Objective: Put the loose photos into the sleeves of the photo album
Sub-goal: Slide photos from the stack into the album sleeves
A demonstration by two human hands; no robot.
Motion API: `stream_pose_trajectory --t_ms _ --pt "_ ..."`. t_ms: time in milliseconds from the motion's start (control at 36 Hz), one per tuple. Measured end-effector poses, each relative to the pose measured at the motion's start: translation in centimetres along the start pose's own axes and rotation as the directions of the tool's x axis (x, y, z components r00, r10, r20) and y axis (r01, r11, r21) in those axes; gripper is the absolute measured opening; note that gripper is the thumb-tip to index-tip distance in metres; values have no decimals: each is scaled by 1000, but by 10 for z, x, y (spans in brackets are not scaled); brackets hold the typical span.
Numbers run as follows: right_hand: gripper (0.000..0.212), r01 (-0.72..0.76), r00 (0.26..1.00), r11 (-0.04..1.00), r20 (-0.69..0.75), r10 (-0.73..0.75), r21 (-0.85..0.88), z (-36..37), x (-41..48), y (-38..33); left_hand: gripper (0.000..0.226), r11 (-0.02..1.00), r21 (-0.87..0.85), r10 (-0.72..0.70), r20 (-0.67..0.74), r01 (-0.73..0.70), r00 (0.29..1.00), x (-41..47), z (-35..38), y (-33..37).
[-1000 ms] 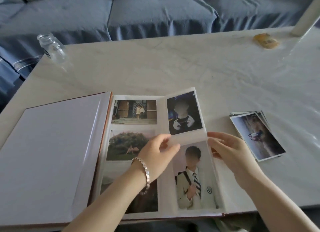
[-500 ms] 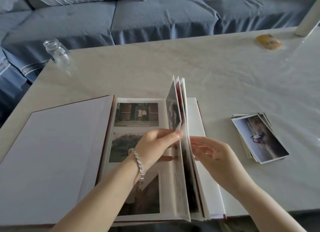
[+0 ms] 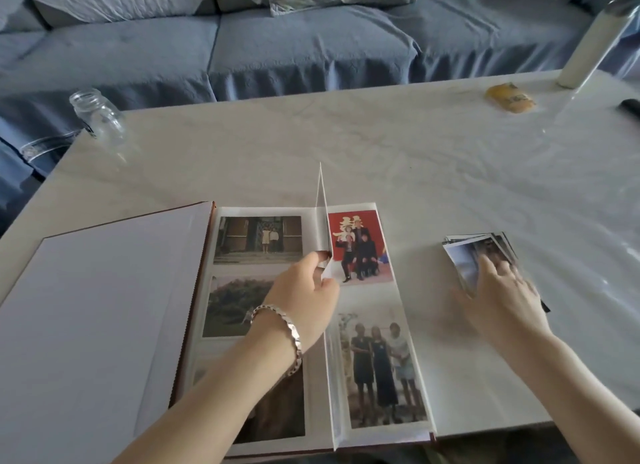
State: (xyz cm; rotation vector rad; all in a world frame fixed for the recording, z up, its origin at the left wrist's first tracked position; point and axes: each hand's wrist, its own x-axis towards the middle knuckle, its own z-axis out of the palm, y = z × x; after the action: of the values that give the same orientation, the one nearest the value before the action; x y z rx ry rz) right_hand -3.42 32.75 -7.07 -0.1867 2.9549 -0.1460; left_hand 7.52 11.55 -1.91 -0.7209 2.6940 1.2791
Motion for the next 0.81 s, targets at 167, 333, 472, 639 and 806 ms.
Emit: stream_pose_trajectory --t_ms 167,333,472,639,806 --pt "32 84 995 990 -46 -89 -115 -6 1 5 40 996 -86 -27 -32 25 999 2 6 0" --pt "36 75 995 987 -50 -83 -141 -16 0 4 37 990 -121 -77 -46 71 996 4 5 0" --pt "34 59 998 986 -11 -62 -159 -21 1 2 29 988 -140 -73 -40 66 997 2 5 1" --pt "34 -17 997 1000 -76 18 17 -19 3 4 22 990 -132 -64 -47 57 997 2 7 3" --pt "21 30 997 989 -70 -41 -145 -33 3 1 12 993 -109 -52 -42 47 998 5 11 9"
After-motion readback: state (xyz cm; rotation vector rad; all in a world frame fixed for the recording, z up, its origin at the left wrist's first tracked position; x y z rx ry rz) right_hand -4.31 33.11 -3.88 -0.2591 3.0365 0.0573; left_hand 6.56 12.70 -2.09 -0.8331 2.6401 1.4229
